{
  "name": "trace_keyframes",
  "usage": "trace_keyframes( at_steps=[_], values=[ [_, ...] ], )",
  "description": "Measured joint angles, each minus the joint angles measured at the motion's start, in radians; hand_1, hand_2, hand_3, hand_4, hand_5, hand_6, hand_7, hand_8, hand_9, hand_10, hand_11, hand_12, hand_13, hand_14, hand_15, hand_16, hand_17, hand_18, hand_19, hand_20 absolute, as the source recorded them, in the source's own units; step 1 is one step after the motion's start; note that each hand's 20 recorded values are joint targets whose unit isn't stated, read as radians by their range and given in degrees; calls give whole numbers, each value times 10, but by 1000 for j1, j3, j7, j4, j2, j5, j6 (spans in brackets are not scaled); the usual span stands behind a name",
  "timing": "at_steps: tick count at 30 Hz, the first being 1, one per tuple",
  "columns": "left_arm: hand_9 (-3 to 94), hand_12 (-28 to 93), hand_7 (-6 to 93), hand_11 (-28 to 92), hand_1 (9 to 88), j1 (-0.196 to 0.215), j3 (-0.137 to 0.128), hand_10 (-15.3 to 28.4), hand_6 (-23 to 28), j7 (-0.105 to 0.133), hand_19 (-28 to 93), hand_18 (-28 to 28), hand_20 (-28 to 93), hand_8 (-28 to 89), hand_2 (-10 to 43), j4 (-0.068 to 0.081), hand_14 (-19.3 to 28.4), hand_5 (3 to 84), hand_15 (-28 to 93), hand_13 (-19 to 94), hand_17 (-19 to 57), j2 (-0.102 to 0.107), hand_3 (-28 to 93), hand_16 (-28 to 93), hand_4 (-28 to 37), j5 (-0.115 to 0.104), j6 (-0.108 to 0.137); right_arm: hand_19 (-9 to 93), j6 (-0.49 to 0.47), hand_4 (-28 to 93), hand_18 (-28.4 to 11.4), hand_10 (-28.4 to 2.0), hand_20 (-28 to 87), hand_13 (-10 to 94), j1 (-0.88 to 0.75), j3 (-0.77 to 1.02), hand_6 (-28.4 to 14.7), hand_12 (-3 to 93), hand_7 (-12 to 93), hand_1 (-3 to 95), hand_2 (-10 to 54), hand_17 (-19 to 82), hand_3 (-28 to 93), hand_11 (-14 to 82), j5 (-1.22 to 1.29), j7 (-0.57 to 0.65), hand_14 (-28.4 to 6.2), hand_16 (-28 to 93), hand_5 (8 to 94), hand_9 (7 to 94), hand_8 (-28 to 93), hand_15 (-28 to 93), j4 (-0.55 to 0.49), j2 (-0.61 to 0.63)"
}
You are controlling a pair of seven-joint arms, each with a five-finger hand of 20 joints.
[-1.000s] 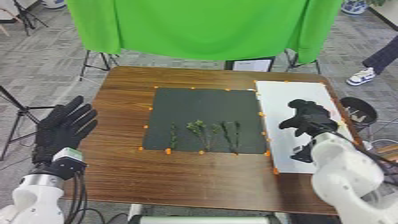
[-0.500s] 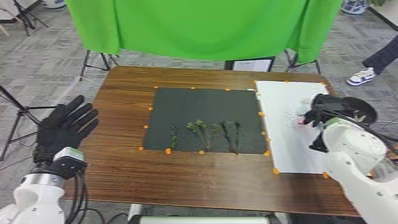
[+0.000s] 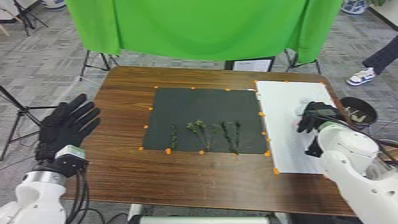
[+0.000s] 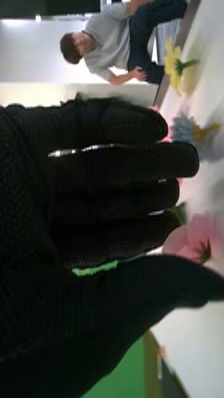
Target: Arrange flowers
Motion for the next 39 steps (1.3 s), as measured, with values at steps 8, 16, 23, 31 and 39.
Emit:
trace_keyframes(
  at_steps=[8, 16, 23, 31, 39],
  values=[
    [342, 141, 114, 211, 273, -7, 9, 165, 98, 2, 329, 155, 99, -66, 118, 1, 165, 412, 339, 215, -68, 0, 723, -47, -283, 0, -2, 724, 16, -282, -200, -81, 401, 614, 47, -55, 14, 236, 231, 582, -81, 320, 592, 96, -2, 0, -104, 286, 718, 750, -52, 392, 47, 2],
    [341, 141, 114, 211, 273, -15, 16, 164, 97, 2, 329, 155, 99, -66, 118, 3, 166, 412, 340, 215, -68, 0, 722, -47, -283, 0, -4, 730, 114, -282, -199, -78, 408, 662, 42, -75, 21, 288, 238, 598, -50, 335, 598, 74, -22, 0, -90, 369, 784, 830, -21, 361, 49, 4],
    [341, 141, 113, 209, 273, -14, 16, 165, 98, 3, 328, 155, 99, -66, 117, 3, 164, 411, 336, 214, -68, -1, 723, -48, -283, -1, -4, 744, 223, -283, -201, -78, 415, 676, 2, -49, 16, 300, 234, 587, -59, 342, 632, 80, -41, 5, -89, 390, 796, 852, -1, 356, 1, 12],
    [337, 116, 77, 155, 217, -14, -2, 156, 101, -1, 315, 139, 86, -59, 176, 7, 139, 409, 249, 220, -57, 1, 648, -69, -283, -11, -4, 746, 313, -283, -201, -80, 413, 673, 44, -130, 12, 306, 236, 577, -55, 341, 648, 83, -36, -31, -89, 394, 787, 843, 10, 356, -105, 26],
    [334, 119, 77, 157, 232, -59, 16, 160, 102, -31, 299, 114, 76, -56, 161, 50, 141, 409, 250, 215, -42, 28, 671, -71, -283, -13, -1, 750, 299, -283, -203, -82, 411, 666, 241, -357, 9, 305, 251, 576, -46, 343, 650, 86, 57, -178, -91, 386, 772, 828, 14, 356, -153, -22]
  ],
)
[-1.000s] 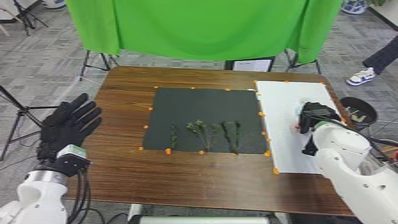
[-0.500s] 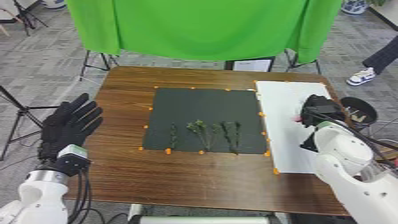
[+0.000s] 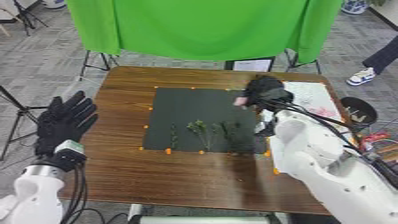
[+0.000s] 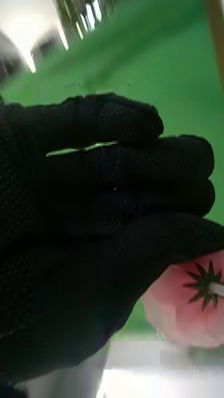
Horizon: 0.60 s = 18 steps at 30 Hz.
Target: Arrange flowers
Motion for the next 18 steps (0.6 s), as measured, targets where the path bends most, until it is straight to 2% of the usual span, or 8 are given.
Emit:
trace_keyframes(
  at_steps=[3, 5, 10, 14, 18],
  values=[
    [336, 122, 78, 162, 235, -56, 45, 161, 103, -10, 296, 113, 74, -55, 161, 34, 144, 410, 257, 214, -42, 15, 670, -70, -283, 4, 1, 765, -14, -283, -208, -85, 415, 678, 59, -79, 7, 305, 255, 573, -46, 355, 655, 90, -3, -50, -96, 381, 770, 827, 16, 360, -4, -30],
    [335, 122, 80, 163, 238, -84, 58, 163, 105, -20, 296, 113, 75, -56, 161, 44, 145, 411, 259, 214, -43, 19, 666, -71, -283, 5, 4, 768, -27, -283, -209, -87, 415, 681, 103, -147, 6, 304, 255, 573, -45, 357, 654, 92, -17, -72, -98, 378, 770, 827, 15, 362, 10, -54],
    [333, 122, 81, 164, 237, -117, 68, 164, 105, -34, 298, 114, 77, -56, 172, 49, 146, 411, 259, 212, -45, 33, 649, -73, -283, 12, 19, 770, -55, -283, -207, -86, 411, 678, 211, -318, 5, 303, 256, 573, -44, 358, 655, 95, -100, -96, -96, 375, 770, 825, 13, 364, 123, -142],
    [333, 123, 82, 165, 235, -112, 60, 164, 105, -34, 302, 117, 77, -56, 185, 48, 148, 411, 260, 212, -49, 36, 626, -72, -283, 16, 34, 772, -78, -283, -207, -85, 409, 676, 275, -413, 5, 304, 258, 572, -45, 359, 656, 96, -95, -112, -94, 376, 770, 824, 12, 364, 213, -214],
    [334, 124, 84, 167, 229, -87, 37, 165, 105, -28, 303, 119, 77, -56, 186, 39, 148, 412, 262, 213, -52, 38, 630, -72, -283, 15, 54, 773, -91, -283, -207, -88, 407, 681, 325, -484, 3, 304, 258, 573, -46, 361, 658, 99, -92, -124, -92, 379, 771, 826, 9, 369, 257, -262]
  ],
)
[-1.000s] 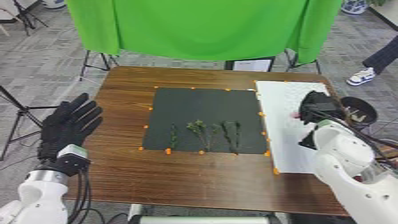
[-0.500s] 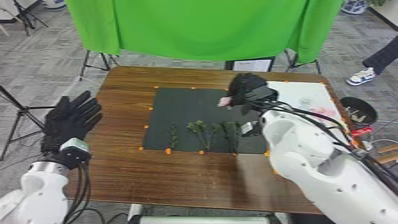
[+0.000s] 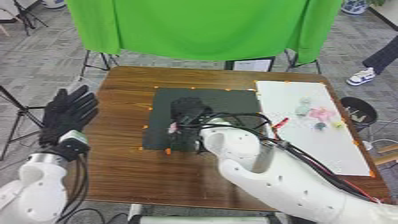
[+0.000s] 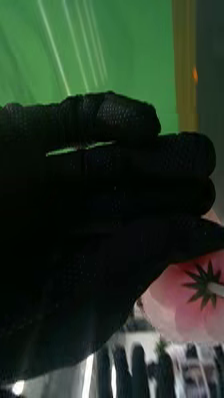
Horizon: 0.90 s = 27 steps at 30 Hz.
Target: Arrange flowers
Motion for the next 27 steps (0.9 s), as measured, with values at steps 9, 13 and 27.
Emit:
trace_keyframes(
  at_steps=[9, 13, 27],
  values=[
    [337, 126, 88, 173, 250, 9, 15, 166, 105, -1, 309, 124, 78, -56, 156, -2, 148, 412, 269, 217, -55, 22, 676, -70, -283, 1, 24, 774, 7, -283, -206, -87, 404, 680, 83, -77, 5, 307, 260, 571, -47, 361, 660, 101, -128, -95, -90, 384, 771, 825, 2, 369, 156, -110],
    [337, 126, 91, 175, 257, -32, 56, 166, 105, -10, 315, 130, 80, -57, 150, 3, 151, 413, 280, 220, -60, 22, 682, -67, -283, 9, 19, 773, 19, -283, -206, -87, 403, 680, 94, -81, 6, 307, 261, 569, -48, 361, 662, 100, -152, -100, -89, 386, 769, 823, 0, 369, 180, -134],
    [340, 127, 97, 189, 266, -61, 76, 167, 106, 4, 316, 134, 81, -59, 144, -5, 152, 418, 288, 221, -64, 35, 690, -69, -283, 11, 28, 768, -44, -283, -217, -100, 399, 669, 105, -115, -2, 299, 263, 566, -61, 352, 681, 96, -244, -35, -96, 389, 745, 805, -8, 371, 238, -172]
  ],
)
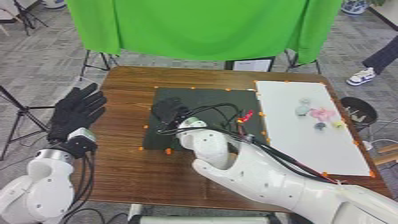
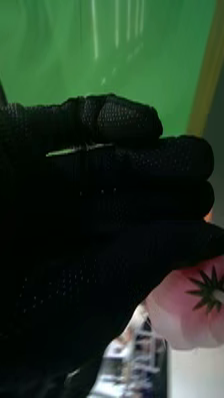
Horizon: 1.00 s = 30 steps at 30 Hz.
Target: Arrange flowers
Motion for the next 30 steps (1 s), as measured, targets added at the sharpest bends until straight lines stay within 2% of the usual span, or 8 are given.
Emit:
trace_keyframes(
  at_steps=[3, 9, 13, 21, 26, 28, 29, 30],
  values=[
    [335, 126, 98, 187, 268, 1, 0, 168, 106, 5, 316, 134, 81, -59, 143, -4, 151, 418, 287, 212, -64, -1, 692, -69, -283, -1, 4, 772, -50, -283, -220, -104, 395, 661, -10, 8, -8, 279, 259, 556, -72, 349, 679, 111, -4, 38, -103, 370, 733, 781, -7, 384, -4, -6],
    [320, 128, 99, 185, 274, 14, -10, 165, 105, 6, 316, 134, 81, -60, 137, -13, 151, 416, 284, 186, -65, -4, 696, -63, -283, -4, 10, 777, -70, -283, -223, -115, 384, 655, -13, 11, -18, 245, 246, 538, -95, 347, 682, 140, 83, 132, -117, 316, 718, 763, -7, 414, -26, -10],
    [315, 130, 103, 184, 291, 27, -15, 164, 104, 11, 318, 134, 82, -61, 113, -17, 154, 414, 291, 181, -66, -5, 698, -57, -283, -18, 16, 778, -86, -282, -224, -121, 381, 653, -22, 25, -22, 237, 233, 528, -95, 346, 694, 146, 77, 133, -118, 307, 701, 755, -11, 416, -40, -14],
    [314, 132, 106, 186, 314, 37, -20, 163, 103, 14, 318, 136, 81, -62, 87, -17, 155, 411, 298, 183, -66, -8, 697, -58, -283, -20, 17, 775, -94, -282, -225, -126, 376, 649, -21, 20, -22, 219, 219, 514, -95, 342, 710, 160, 76, 134, -119, 294, 686, 741, -14, 419, -60, -15],
    [313, 129, 104, 181, 249, 42, -25, 165, 104, 19, 317, 136, 81, -63, 140, -17, 154, 410, 290, 185, -65, -11, 676, -63, -283, -22, 16, 777, -102, -283, -226, -138, 373, 639, -21, 25, -25, 184, 213, 493, -95, 339, 731, 178, 89, 149, -125, 266, 660, 714, -28, 433, -71, -15],
    [312, 129, 100, 177, 239, 48, -30, 166, 104, 32, 316, 137, 81, -63, 158, -17, 151, 407, 278, 187, -65, -11, 659, -63, -283, -41, 13, 777, -99, -279, -226, -139, 373, 631, -24, 38, -25, 179, 206, 483, -95, 338, 740, 175, 109, 157, -127, 262, 649, 699, -43, 436, -85, -15],
    [312, 128, 99, 176, 237, 54, -35, 166, 104, 41, 317, 137, 82, -62, 169, -18, 151, 407, 275, 187, -66, -11, 642, -62, -283, -62, 12, 777, -95, -277, -227, -141, 372, 627, -27, 47, -24, 177, 207, 479, -95, 338, 745, 175, 114, 157, -129, 259, 642, 691, -59, 439, -94, -14],
    [312, 128, 97, 172, 237, 63, -45, 167, 104, 54, 316, 137, 82, -61, 183, -21, 151, 407, 273, 188, -66, -13, 614, -60, -283, -94, 12, 775, -88, -268, -226, -145, 369, 620, -32, 60, -26, 172, 208, 469, -95, 333, 754, 174, 118, 157, -131, 252, 626, 678, -118, 443, -109, -14]
  ],
)
